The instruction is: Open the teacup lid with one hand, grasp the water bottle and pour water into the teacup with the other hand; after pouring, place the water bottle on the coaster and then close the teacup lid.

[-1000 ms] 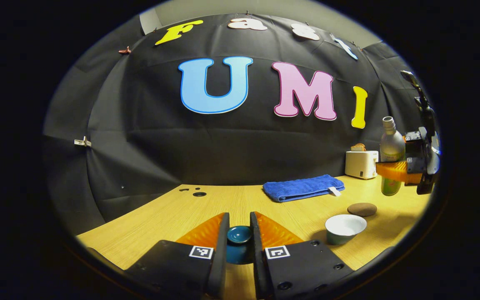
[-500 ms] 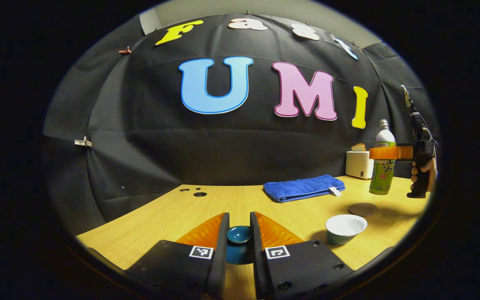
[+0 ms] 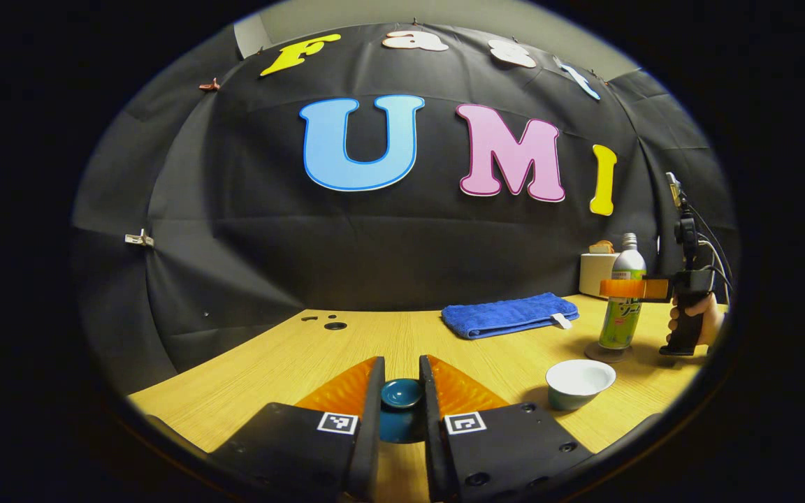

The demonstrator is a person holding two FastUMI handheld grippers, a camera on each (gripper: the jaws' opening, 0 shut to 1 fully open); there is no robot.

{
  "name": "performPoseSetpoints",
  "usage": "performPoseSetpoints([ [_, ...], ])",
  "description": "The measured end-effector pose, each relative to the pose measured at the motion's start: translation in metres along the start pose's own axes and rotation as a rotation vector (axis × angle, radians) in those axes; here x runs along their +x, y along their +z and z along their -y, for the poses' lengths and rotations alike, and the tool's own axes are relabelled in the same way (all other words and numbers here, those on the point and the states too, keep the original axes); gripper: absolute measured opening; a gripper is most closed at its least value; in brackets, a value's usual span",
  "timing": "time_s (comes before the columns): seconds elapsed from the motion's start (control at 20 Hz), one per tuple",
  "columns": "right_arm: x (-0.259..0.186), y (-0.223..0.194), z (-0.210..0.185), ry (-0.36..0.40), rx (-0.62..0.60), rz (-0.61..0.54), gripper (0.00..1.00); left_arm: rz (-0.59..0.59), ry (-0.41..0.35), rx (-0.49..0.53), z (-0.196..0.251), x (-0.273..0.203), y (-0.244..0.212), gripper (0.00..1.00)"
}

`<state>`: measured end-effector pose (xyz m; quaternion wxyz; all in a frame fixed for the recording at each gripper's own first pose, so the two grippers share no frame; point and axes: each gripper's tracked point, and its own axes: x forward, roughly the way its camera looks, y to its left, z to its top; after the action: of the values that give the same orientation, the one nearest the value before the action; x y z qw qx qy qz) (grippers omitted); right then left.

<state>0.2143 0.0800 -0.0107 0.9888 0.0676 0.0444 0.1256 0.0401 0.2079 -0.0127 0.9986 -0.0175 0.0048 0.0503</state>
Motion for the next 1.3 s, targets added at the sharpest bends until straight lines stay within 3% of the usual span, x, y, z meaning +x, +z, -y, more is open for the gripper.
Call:
performPoseSetpoints([
  [0.45, 0.002, -0.004, 0.008, -0.029, -0.023, 0.010, 0.80, 0.000, 0.000, -0.001, 0.000, 0.000, 0.000, 0.33],
  [1.05, 0.000, -0.011, -0.002, -0.037, -0.161, 0.012, 0.84, 0.000, -0.001, -0.001, 0.000, 0.001, 0.000, 0.33],
  [1.2, -0.004, -0.009, -0.001, -0.051, -0.186, 0.017, 1.00, 0.000, -0.001, -0.001, -0.001, 0.000, 0.000, 0.33],
  [1.3, -0.010, -0.009, -0.004, -0.051, -0.194, 0.015, 1.00, 0.000, -0.001, -0.001, -0.001, 0.000, 0.000, 0.33],
])
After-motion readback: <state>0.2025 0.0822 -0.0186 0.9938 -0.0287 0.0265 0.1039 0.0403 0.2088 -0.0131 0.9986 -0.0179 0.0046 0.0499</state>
